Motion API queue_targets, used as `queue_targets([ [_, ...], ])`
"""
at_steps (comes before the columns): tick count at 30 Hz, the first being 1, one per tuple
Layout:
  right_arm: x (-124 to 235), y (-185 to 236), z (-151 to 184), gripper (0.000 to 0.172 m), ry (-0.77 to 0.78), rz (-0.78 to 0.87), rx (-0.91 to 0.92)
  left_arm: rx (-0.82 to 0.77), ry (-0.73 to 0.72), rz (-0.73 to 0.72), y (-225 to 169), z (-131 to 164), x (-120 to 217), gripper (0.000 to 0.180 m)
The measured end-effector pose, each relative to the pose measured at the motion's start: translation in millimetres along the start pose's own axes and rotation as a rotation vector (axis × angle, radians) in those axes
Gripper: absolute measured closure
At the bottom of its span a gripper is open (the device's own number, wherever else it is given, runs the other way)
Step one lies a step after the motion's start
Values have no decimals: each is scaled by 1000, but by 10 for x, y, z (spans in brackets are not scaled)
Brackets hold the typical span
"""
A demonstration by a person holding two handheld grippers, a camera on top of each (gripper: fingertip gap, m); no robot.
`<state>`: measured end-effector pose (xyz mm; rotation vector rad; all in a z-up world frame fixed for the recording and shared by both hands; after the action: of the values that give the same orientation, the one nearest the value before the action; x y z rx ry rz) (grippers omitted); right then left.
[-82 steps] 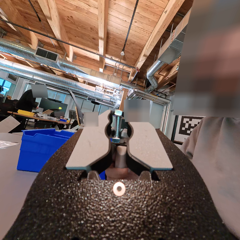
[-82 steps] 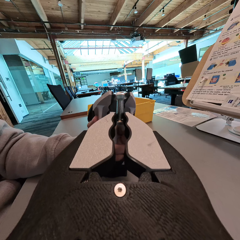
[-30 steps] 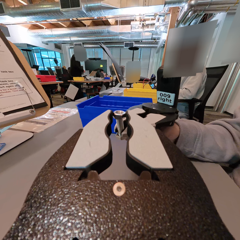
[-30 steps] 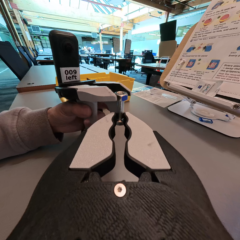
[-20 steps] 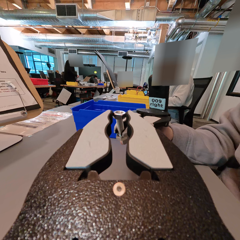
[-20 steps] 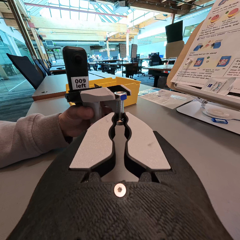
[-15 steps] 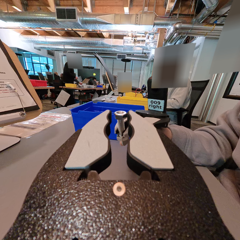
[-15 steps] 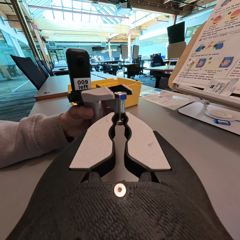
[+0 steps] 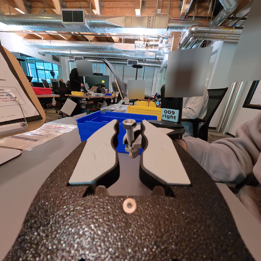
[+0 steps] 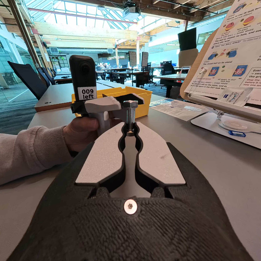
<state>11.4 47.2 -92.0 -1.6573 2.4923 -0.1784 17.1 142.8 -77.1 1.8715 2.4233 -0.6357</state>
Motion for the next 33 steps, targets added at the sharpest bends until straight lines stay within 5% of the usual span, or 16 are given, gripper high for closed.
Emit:
queue_targets([
  [1,1,-1,0,163,0,3,2,7,-2,-5,7,3,-3,153],
  [33,27,-28,-20,163,-32,10,-32,18,-54,-38,50,-64,73,158],
])
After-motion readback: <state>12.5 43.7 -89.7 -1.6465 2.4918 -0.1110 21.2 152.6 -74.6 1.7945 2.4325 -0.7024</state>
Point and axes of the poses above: each gripper's, where its closed fingertips meet, x back along the fingers, z out of its underside, y = z × x across the jaws, the point moved 6 cm from there along x, back along the fingers, and after that the axes turned 13 degrees about x, right-handed, at the moved point
